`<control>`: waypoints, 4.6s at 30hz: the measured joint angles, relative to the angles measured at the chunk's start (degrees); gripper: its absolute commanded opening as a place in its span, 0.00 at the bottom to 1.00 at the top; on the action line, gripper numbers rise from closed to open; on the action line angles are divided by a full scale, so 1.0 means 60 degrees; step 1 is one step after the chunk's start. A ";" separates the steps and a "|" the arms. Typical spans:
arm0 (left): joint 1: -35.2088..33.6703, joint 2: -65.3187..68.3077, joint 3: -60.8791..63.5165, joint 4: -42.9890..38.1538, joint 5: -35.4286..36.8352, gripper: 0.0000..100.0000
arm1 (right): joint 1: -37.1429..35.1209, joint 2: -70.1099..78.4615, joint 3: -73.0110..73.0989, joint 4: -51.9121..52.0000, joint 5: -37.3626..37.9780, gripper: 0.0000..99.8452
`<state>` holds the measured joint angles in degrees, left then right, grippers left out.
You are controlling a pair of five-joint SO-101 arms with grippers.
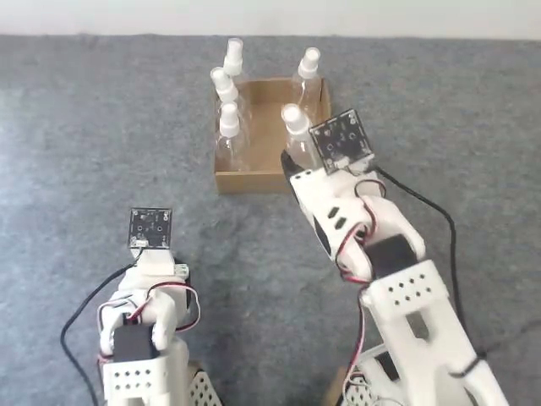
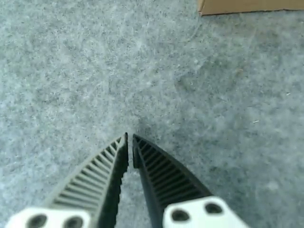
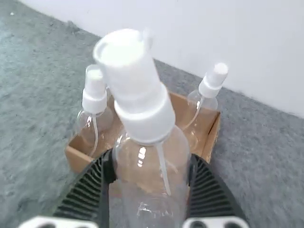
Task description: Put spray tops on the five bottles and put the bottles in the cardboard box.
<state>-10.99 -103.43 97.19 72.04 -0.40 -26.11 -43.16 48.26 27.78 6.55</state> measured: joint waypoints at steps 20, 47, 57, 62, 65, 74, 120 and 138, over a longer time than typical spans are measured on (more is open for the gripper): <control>0.0000 0.0000 0.0000 0.0000 0.0000 0.01 | 0.0659 0.3399 0.0000 -0.4923 -0.1700 0.04; 0.0000 0.0000 0.0000 0.0000 0.0000 0.01 | 0.0850 0.6799 0.0000 -0.8190 -0.1700 0.04; 0.0000 0.0000 0.0000 0.0000 0.0000 0.01 | 0.0850 0.7546 -0.0015 -0.8762 -0.1700 0.04; 0.0000 0.0000 0.0000 0.0000 0.0000 0.01 | 0.0850 0.8205 -0.0015 -0.9348 -0.1700 0.04; 0.0000 0.0000 0.0000 0.0000 0.0000 0.01 | 0.0850 0.8484 -0.0015 -0.9582 -0.1700 0.04; 0.0000 0.0000 0.0000 0.0000 0.0000 0.01 | 0.0864 0.8601 -0.0015 -0.9656 -0.1729 0.04; 0.0000 0.0000 0.0000 0.0000 0.0000 0.01 | 0.0879 0.8615 -0.0015 -0.9187 -0.1729 0.33; 0.0000 0.0000 0.0000 0.0000 0.0000 0.01 | 0.0879 0.8161 0.0571 -0.9099 -0.1729 0.33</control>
<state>-10.99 -103.43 97.19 72.04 -0.40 -20.84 5.80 51.69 -26.81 -3.82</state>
